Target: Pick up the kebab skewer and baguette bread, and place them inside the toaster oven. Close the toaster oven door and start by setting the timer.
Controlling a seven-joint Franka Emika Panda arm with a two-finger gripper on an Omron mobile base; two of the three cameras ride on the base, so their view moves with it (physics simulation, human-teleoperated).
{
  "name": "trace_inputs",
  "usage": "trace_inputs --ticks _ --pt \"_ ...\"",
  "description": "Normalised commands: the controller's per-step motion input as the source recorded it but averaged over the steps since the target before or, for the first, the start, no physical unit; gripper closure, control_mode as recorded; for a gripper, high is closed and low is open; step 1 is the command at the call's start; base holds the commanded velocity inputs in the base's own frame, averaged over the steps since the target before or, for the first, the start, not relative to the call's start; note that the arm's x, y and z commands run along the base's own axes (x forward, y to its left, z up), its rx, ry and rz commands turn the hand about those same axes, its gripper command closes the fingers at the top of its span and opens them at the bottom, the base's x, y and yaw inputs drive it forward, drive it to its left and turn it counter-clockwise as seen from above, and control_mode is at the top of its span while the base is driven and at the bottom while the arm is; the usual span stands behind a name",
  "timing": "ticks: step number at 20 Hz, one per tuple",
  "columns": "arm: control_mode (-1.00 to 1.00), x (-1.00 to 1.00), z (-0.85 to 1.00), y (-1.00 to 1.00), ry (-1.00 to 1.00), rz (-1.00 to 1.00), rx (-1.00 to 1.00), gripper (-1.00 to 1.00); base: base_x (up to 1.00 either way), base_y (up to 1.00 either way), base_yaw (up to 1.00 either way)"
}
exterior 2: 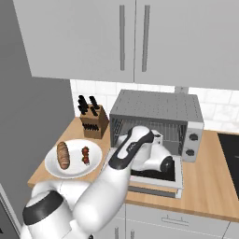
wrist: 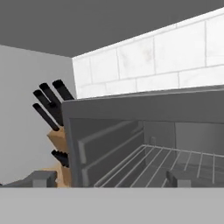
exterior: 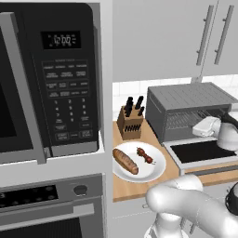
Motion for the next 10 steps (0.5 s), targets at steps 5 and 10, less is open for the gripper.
trace_inputs --ticks 5,10 --pt "-1.00 0.59 -0.30 -0.03 -0.02 0.00 0.00 -1.00 0.00 0.00 0.00" --pt "-1.00 0.58 -0.18 -0.27 0.00 0.00 0.00 -1.00 0.00 0.00 0.00"
